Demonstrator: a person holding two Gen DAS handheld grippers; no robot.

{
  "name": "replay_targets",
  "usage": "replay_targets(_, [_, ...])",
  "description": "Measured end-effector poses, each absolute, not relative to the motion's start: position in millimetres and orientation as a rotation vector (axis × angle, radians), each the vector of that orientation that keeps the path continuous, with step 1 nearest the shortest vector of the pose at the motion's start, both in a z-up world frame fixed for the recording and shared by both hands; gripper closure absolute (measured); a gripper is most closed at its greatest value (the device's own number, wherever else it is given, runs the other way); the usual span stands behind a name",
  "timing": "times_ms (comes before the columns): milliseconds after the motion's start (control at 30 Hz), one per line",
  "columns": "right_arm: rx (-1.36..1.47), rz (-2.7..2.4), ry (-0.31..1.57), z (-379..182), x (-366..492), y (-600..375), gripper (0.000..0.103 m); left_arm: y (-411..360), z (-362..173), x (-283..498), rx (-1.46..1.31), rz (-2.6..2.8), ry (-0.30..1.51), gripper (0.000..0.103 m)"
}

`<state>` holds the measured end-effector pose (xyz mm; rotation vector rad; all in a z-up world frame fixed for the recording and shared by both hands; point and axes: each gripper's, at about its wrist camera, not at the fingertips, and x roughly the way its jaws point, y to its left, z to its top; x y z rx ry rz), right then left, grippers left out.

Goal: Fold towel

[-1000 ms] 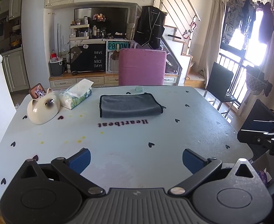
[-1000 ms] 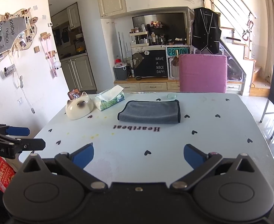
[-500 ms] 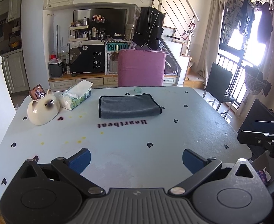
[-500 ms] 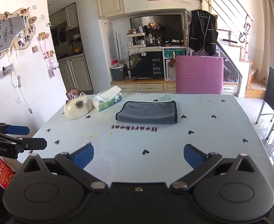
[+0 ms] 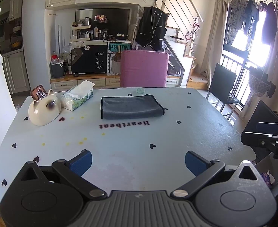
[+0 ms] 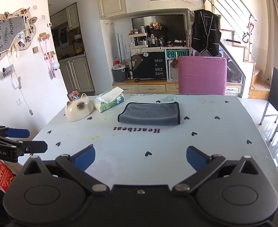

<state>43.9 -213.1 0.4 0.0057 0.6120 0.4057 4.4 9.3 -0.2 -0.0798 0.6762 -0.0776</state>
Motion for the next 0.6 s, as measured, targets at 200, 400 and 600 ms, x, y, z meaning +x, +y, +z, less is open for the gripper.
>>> replay_targets(200, [0.006,0.406,0.613,0.5,43.5,-213.2,0.001,9.4,-0.5,4.6,-0.081,-0.077,0.678,0.0])
replay_targets(400, [0.008,0.414,0.613,2.7,43.2,-214.4,0.001,9.4,-0.7,4.3,-0.081,-0.077,0.677,0.0])
replay_targets(600, [0.009,0.415,0.611,2.8,43.1,-214.8,0.0,9.5,-0.8,4.3,-0.08,-0.077,0.676,0.0])
